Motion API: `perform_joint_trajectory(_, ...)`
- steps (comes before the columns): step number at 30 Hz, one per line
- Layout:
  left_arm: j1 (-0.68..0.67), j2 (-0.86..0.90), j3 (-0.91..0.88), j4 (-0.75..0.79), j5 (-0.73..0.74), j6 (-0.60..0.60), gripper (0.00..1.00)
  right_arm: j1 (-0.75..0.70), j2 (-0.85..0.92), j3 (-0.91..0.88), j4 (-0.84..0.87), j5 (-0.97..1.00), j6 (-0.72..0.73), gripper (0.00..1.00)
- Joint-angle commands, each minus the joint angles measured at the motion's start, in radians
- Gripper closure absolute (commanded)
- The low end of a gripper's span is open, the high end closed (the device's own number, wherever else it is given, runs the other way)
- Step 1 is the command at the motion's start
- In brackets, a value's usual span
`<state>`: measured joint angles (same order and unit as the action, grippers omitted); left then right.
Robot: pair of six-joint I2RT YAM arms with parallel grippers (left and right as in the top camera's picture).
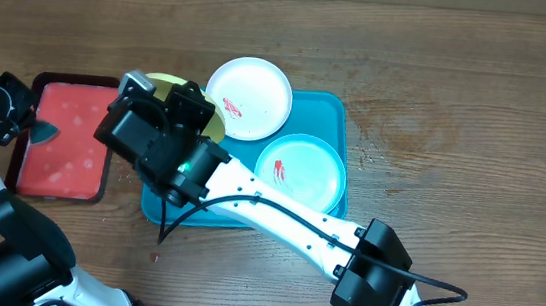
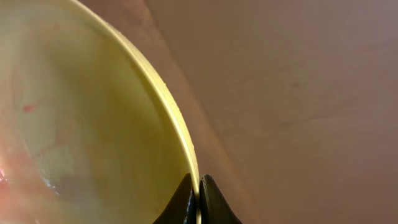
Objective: Clean dirty plates on tray and stack at the side
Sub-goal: 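Lift the yellow plate with the right gripper toward the right side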
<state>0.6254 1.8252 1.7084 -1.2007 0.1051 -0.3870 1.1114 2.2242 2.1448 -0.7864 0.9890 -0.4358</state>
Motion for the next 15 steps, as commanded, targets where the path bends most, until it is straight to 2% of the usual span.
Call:
perform_joint_trajectory(1, 0.022, -0.015, 0.014, 0.002, 0.015, -0.01, 0.96, -0.005, -0.044, 0.029, 0.019, 0.089, -0.083, 0.96)
perform_joint_trajectory(6, 0.023, -0.015, 0.014, 0.001, 0.019, -0.01, 0.96, -0.007, -0.044, 0.029, 0.03, 0.1, -0.19, 0.96)
perform_joint_trajectory(9, 0.023, -0.015, 0.014, 0.0, 0.019, -0.01, 0.96, -0.007, -0.044, 0.029, 0.056, 0.111, -0.166, 0.96)
perform_joint_trajectory(12, 0.023, -0.015, 0.014, 0.0, 0.018, -0.01, 0.96, -0.007, -0.043, 0.027, -0.028, -0.04, -0.056, 0.96)
perform_joint_trajectory(14, 0.023, -0.015, 0.014, 0.0, 0.019, -0.01, 0.96, -0.008, -0.043, 0.027, -0.115, -0.197, -0.063, 0.96)
perform_joint_trajectory(15, 0.023, -0.015, 0.014, 0.0, 0.019, -0.01, 0.96, -0.008, -0.043, 0.027, -0.114, -0.188, -0.062, 0.96)
